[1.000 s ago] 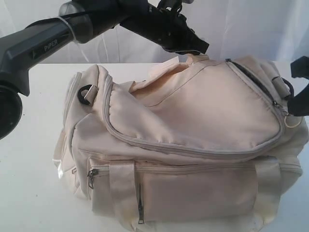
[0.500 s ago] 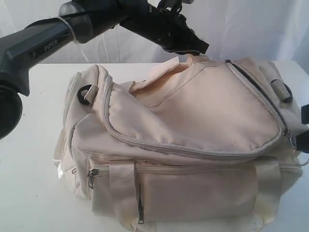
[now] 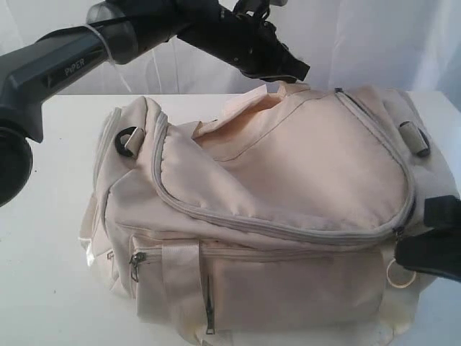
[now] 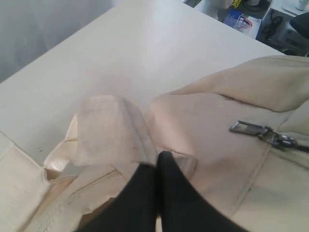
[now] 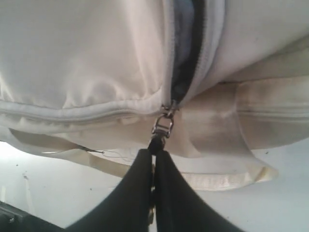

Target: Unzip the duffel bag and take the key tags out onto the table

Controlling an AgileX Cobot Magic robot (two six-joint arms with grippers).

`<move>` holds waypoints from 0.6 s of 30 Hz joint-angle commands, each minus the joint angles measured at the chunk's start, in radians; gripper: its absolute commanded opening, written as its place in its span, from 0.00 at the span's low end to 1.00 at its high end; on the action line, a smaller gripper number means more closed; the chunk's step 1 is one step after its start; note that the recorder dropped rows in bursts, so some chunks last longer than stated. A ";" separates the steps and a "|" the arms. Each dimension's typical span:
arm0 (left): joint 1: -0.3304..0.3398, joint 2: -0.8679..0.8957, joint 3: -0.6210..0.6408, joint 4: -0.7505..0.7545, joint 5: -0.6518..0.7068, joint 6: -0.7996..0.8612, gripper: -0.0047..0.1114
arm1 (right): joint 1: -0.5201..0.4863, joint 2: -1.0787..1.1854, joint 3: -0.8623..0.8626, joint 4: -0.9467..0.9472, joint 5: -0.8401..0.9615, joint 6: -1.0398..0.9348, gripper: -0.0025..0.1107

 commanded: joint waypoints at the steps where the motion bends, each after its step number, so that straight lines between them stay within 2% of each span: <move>1: 0.009 -0.010 -0.007 -0.004 0.003 -0.003 0.04 | -0.002 -0.009 0.066 0.105 0.041 -0.094 0.02; 9: 0.009 -0.010 -0.007 -0.004 0.005 -0.003 0.04 | -0.002 -0.009 0.142 0.264 0.053 -0.219 0.02; 18: 0.009 -0.010 -0.007 -0.004 0.005 -0.003 0.04 | -0.002 -0.005 0.191 0.291 0.034 -0.259 0.02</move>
